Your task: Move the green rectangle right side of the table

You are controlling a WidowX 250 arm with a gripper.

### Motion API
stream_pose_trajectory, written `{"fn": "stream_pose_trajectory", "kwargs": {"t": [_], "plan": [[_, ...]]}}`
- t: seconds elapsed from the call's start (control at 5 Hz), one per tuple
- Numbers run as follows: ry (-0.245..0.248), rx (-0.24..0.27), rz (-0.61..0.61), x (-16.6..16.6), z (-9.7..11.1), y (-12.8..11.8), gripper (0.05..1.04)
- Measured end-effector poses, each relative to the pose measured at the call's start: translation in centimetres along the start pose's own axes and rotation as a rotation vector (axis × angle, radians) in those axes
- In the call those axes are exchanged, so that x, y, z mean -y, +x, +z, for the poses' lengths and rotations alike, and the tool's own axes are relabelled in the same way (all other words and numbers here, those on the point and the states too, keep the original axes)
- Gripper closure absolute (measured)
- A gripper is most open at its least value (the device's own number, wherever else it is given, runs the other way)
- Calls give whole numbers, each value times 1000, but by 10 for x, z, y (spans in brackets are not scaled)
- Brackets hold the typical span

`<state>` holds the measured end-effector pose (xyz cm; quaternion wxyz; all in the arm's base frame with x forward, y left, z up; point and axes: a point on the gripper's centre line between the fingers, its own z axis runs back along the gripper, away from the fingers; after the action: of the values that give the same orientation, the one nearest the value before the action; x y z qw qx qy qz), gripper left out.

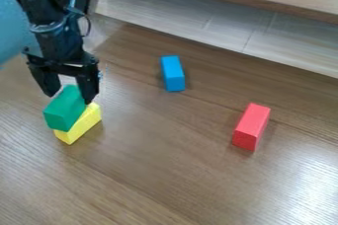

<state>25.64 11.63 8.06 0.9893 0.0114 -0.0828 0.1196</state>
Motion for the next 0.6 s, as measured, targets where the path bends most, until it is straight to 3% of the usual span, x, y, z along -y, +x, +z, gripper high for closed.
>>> {"fn": "stream_pose_trajectory", "kwargs": {"t": [0.6], "plan": [[-1,-33,28,-9,-10,-6,83]]}}
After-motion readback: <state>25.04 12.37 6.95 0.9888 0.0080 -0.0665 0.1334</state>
